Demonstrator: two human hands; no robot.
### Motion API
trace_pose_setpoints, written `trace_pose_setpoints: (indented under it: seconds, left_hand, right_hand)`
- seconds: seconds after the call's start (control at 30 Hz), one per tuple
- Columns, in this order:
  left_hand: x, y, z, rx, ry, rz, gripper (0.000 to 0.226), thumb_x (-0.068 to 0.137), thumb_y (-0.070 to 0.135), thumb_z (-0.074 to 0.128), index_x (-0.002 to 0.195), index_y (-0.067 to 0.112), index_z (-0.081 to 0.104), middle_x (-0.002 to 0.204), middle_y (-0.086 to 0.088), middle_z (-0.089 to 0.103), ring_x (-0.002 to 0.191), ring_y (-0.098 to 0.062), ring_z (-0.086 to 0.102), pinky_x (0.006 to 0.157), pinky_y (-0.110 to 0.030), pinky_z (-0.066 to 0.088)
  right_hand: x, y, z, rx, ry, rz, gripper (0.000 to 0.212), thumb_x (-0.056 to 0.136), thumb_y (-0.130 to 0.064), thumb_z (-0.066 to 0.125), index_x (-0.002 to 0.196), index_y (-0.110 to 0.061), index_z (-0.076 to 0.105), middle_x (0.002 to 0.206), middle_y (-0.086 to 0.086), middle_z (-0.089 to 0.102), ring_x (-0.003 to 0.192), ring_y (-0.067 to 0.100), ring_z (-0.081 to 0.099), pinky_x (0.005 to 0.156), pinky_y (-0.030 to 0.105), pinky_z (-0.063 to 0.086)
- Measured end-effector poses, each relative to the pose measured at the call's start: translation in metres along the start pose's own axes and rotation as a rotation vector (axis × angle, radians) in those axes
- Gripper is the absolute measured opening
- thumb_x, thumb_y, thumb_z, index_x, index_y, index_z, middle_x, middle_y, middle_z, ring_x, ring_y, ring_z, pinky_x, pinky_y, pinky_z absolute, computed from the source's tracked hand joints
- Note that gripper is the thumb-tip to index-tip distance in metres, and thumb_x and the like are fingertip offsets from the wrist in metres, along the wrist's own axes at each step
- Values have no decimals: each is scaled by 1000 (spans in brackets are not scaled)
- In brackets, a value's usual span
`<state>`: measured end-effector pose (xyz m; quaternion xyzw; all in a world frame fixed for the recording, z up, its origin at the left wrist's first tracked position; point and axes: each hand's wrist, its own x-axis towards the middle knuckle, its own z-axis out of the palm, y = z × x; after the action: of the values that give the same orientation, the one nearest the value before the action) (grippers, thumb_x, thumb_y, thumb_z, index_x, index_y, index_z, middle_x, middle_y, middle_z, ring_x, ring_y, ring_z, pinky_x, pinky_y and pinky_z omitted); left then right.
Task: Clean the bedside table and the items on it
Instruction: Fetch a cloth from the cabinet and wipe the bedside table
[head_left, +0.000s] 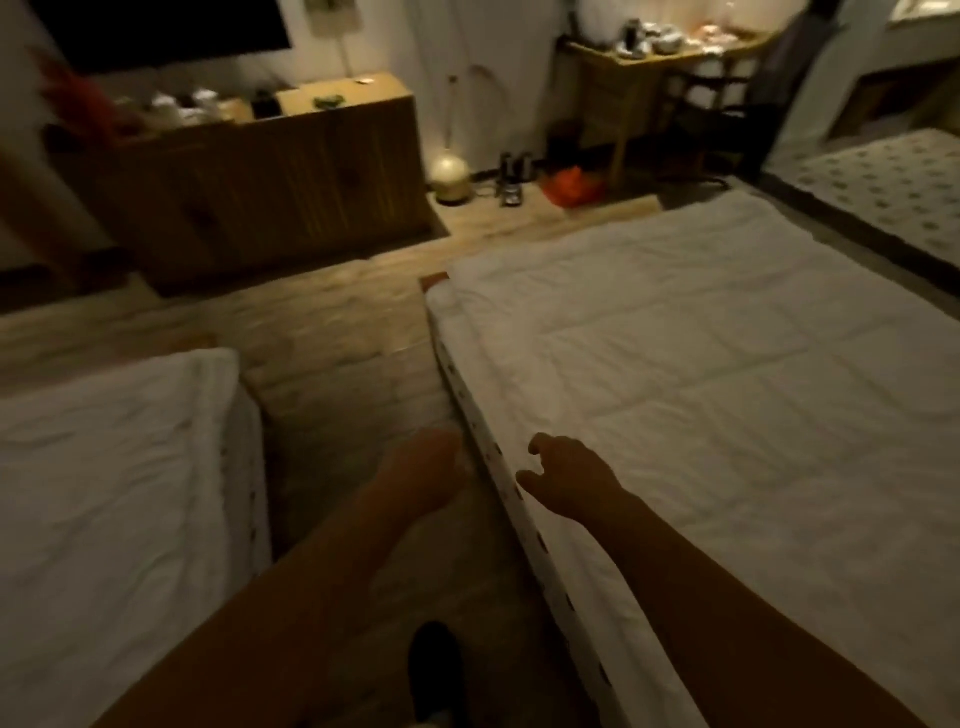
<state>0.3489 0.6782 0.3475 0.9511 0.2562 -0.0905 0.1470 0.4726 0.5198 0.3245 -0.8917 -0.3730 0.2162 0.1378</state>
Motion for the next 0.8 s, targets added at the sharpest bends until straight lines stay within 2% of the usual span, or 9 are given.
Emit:
trace_pose_setpoints:
  seconds: [0.07,0.17,0.37,0.5,0.7,0.8]
  left_hand:
    - [22,-40,-12,26,-2,-53,52,93,40,51,140,20,42,145,-7,46,132,-25,44,107,-39,39]
    - [66,-94,-29,23,-4,-124,58,92,42,51,143,18,38,146,-8,45,132,-26,44,105,-39,39]
    - [163,-176,-86,-21,76,-166,51,92,40,55,135,15,46,137,-10,52,123,-27,50,101,-40,44]
    - [229,-219,-125,-61,116,-179,48,90,41,56,130,16,49,129,-10,57,115,-26,55,92,-39,46]
    - [360,-281,-175,-27,135,-174,42,88,44,57,120,17,52,119,-7,60,105,-25,58,85,-38,48]
    - [437,-308,-200,-1,160,-187,47,88,45,57,126,18,50,126,-7,58,113,-26,56,91,-39,48]
  right_hand:
    - [44,-35,-1,-39,-60,-68,51,90,-48,52,130,-17,45,129,10,54,116,26,52,88,34,43]
    - [113,-87,-2,-88,-92,-130,58,89,-50,52,135,-17,42,138,11,48,123,27,49,94,35,41]
    - [251,-167,-27,-148,-51,-183,56,90,-47,53,135,-14,43,136,13,51,120,28,52,96,38,44]
    - [333,-207,-48,-218,-38,-204,56,88,-47,54,133,-16,45,134,12,54,117,29,54,97,42,47]
    - [485,-246,-76,-161,11,-245,46,85,-45,59,122,-18,54,119,7,63,105,24,61,85,37,52]
    - [573,-252,-92,-206,24,-277,46,86,-45,57,122,-18,51,119,8,61,104,26,59,80,35,49]
